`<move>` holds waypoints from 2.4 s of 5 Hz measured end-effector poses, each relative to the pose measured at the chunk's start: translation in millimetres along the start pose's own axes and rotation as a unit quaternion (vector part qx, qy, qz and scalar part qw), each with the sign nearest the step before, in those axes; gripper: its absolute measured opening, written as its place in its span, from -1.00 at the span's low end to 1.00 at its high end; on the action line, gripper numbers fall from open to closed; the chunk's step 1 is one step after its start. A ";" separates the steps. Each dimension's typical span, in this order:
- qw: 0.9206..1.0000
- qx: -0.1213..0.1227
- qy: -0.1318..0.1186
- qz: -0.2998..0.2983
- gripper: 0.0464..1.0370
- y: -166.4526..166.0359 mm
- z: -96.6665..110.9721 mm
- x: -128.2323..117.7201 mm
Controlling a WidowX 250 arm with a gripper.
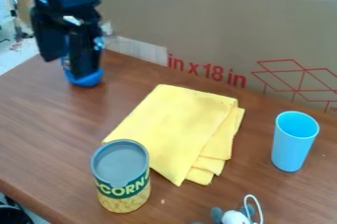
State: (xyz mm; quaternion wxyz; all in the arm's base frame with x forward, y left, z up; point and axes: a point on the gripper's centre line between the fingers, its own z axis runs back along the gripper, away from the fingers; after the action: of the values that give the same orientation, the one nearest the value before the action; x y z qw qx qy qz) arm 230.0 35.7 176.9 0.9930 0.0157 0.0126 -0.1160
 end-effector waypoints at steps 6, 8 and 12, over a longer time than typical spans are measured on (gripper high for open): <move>0.995 -0.087 -0.014 -0.057 0.93 -117.9 -69.8 12.4; 0.989 -0.134 -0.029 -0.061 0.93 -117.3 -95.0 11.5; 0.996 -0.081 0.040 -0.001 0.93 -56.8 -119.9 3.2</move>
State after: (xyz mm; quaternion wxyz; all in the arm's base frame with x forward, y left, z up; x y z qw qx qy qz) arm 217.5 -16.2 55.5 0.9896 -0.0601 0.0621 -0.1154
